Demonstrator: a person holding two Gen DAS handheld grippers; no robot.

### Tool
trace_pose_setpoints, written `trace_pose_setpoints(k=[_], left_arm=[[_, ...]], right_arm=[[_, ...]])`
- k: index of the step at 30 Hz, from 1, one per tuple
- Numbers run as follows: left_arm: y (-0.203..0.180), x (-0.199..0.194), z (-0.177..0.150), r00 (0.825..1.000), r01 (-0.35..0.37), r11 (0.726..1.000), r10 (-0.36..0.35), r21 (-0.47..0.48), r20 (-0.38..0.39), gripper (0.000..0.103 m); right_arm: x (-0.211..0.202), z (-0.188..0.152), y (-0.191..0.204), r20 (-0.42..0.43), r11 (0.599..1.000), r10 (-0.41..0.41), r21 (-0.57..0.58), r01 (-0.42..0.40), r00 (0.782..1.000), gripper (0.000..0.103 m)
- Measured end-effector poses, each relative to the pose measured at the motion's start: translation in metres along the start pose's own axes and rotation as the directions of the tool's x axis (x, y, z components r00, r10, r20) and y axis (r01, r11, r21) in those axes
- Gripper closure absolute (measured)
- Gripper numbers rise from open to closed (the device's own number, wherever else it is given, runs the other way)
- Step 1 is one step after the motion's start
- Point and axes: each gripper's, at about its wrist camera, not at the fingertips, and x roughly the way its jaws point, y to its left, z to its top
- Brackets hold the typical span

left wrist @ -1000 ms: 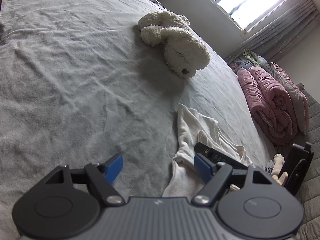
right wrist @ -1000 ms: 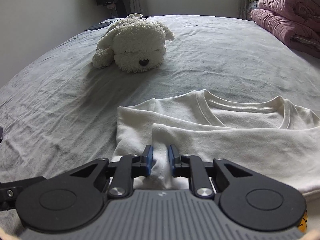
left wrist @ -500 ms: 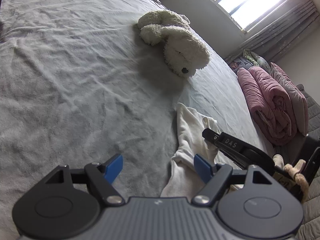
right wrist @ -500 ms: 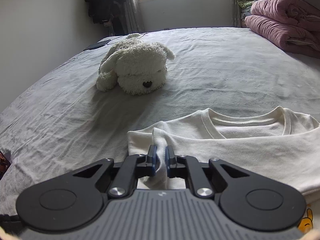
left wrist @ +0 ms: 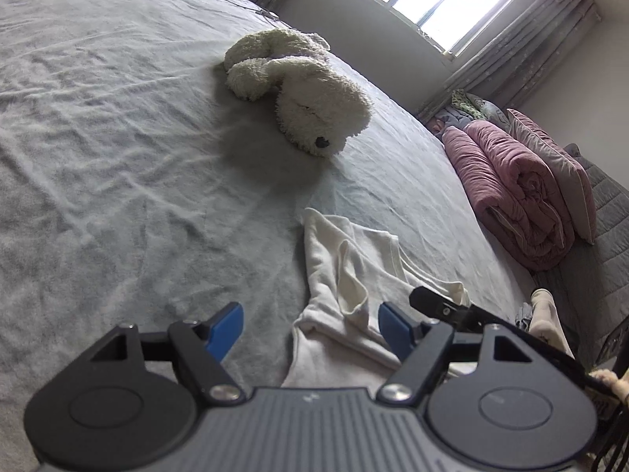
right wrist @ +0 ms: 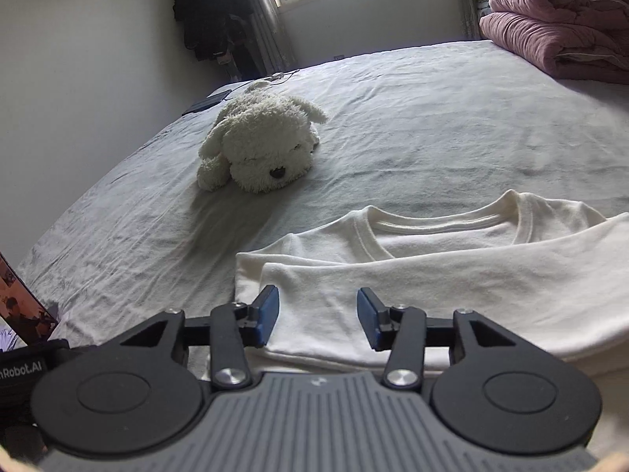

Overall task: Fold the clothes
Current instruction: 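Grasp the sweatshirt hem with both grippers and fold it toward the collar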

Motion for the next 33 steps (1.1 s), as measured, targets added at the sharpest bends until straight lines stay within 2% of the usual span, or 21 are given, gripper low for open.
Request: trace_pose_setpoints(k=[1, 3, 6, 10, 13, 14, 18, 21, 24, 27, 30, 33], left_arm=[[-0.008, 0.003, -0.003, 1.000, 0.009, 0.999, -0.010, 0.038, 0.015, 0.035], [-0.022, 0.008, -0.007, 0.998, 0.034, 0.994, -0.039, 0.104, 0.043, 0.051], [-0.042, 0.019, -0.010, 0.992, 0.092, 0.977, -0.106, 0.191, 0.066, 0.070], [-0.061, 0.036, -0.017, 0.985, 0.139, 0.944, -0.162, 0.298, 0.056, 0.075], [-0.059, 0.053, -0.028, 0.991, 0.116, 0.920, -0.135, 0.374, 0.024, 0.076], [-0.053, 0.057, -0.031, 0.992, 0.112, 0.917, -0.126, 0.383, 0.010, 0.076], [-0.033, 0.064, -0.030, 0.991, 0.128, 0.921, -0.129, 0.368, -0.022, 0.092], [-0.035, 0.062, -0.030, 0.993, 0.120, 0.917, -0.118, 0.381, -0.027, 0.093], [-0.042, 0.054, -0.030, 0.994, 0.107, 0.908, -0.107, 0.406, -0.023, 0.091], [-0.049, 0.043, -0.030, 0.991, 0.113, 0.896, -0.131, 0.430, 0.013, 0.089], [-0.050, 0.045, -0.031, 0.990, 0.116, 0.890, -0.140, 0.440, 0.022, 0.089], [-0.043, 0.055, -0.036, 0.991, 0.123, 0.896, -0.136, 0.427, 0.000, 0.089]], right_arm=[[-0.008, -0.001, -0.010, 0.008, 1.000, -0.018, 0.003, 0.018, 1.000, 0.055], [-0.021, -0.006, -0.030, 0.018, 0.999, -0.054, 0.006, 0.054, 0.998, 0.055], [-0.037, -0.019, -0.060, 0.018, 0.994, -0.108, 0.005, 0.108, 0.994, 0.055], [-0.051, -0.032, -0.095, 0.024, 0.986, -0.169, -0.011, 0.169, 0.985, 0.055], [-0.055, -0.035, -0.111, 0.044, 0.983, -0.181, -0.028, 0.182, 0.982, 0.058], [-0.055, -0.036, -0.116, 0.048, 0.982, -0.184, -0.036, 0.186, 0.982, 0.058], [-0.054, -0.046, -0.137, 0.013, 0.978, -0.199, -0.055, 0.199, 0.980, 0.063], [-0.063, -0.050, -0.150, 0.014, 0.984, -0.178, 0.006, 0.178, 0.984, 0.064], [-0.075, -0.045, -0.142, 0.002, 0.986, -0.168, -0.001, 0.168, 0.986, 0.061], [-0.092, -0.040, -0.135, 0.057, 0.988, -0.153, -0.012, 0.154, 0.987, 0.060], [-0.093, -0.033, -0.133, 0.099, 0.984, -0.173, -0.034, 0.177, 0.980, 0.060], [-0.083, -0.029, -0.138, 0.115, 0.975, -0.207, -0.060, 0.215, 0.971, 0.060]])
